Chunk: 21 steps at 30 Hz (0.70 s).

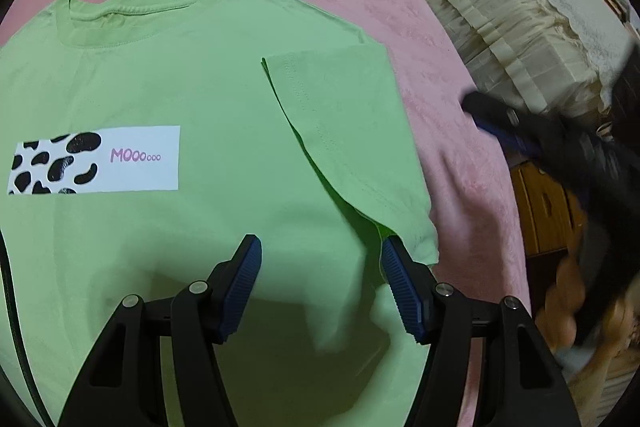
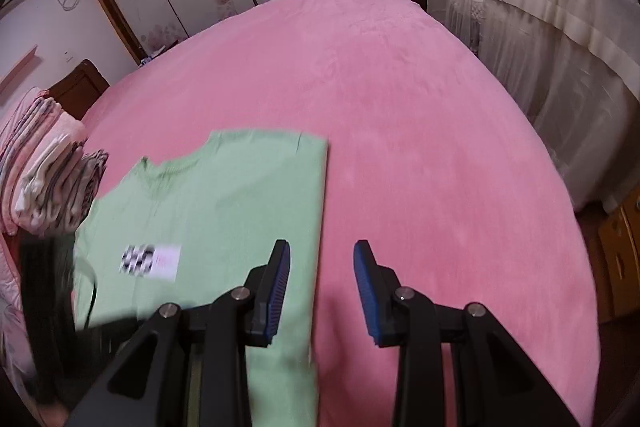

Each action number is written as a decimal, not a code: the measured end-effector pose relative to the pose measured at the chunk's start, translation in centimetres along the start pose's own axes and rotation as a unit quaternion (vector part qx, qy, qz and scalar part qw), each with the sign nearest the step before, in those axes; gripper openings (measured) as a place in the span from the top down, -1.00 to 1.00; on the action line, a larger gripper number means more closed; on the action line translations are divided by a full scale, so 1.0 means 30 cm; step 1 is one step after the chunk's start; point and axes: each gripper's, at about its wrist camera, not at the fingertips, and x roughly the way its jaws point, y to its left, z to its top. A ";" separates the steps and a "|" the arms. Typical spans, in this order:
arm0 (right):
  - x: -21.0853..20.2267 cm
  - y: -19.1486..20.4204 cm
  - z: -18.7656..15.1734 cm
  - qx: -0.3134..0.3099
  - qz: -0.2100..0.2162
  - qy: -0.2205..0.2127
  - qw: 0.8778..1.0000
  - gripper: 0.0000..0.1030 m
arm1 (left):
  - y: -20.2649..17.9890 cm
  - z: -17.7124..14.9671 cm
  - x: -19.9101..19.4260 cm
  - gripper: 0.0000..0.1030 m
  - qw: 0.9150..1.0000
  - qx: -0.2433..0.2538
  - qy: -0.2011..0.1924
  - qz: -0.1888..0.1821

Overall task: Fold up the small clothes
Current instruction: 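Open the right tool and move it to the shirt's side edge, then grasp the side edge with the right tool and fold it toward the label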

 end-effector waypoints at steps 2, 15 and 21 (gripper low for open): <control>0.049 -0.006 0.070 -0.001 0.003 0.014 1.000 0.35 | 0.000 -0.008 0.008 -0.19 1.000 -0.010 -0.003 -0.008; 0.327 -0.020 0.171 0.005 0.018 0.080 0.997 0.63 | 0.034 -0.061 -0.018 -0.19 0.998 -0.042 -0.002 -0.046; 0.281 -0.008 0.153 -0.005 -0.016 0.030 0.999 0.97 | -0.029 -0.093 -0.027 -0.19 1.000 0.000 -0.007 -0.022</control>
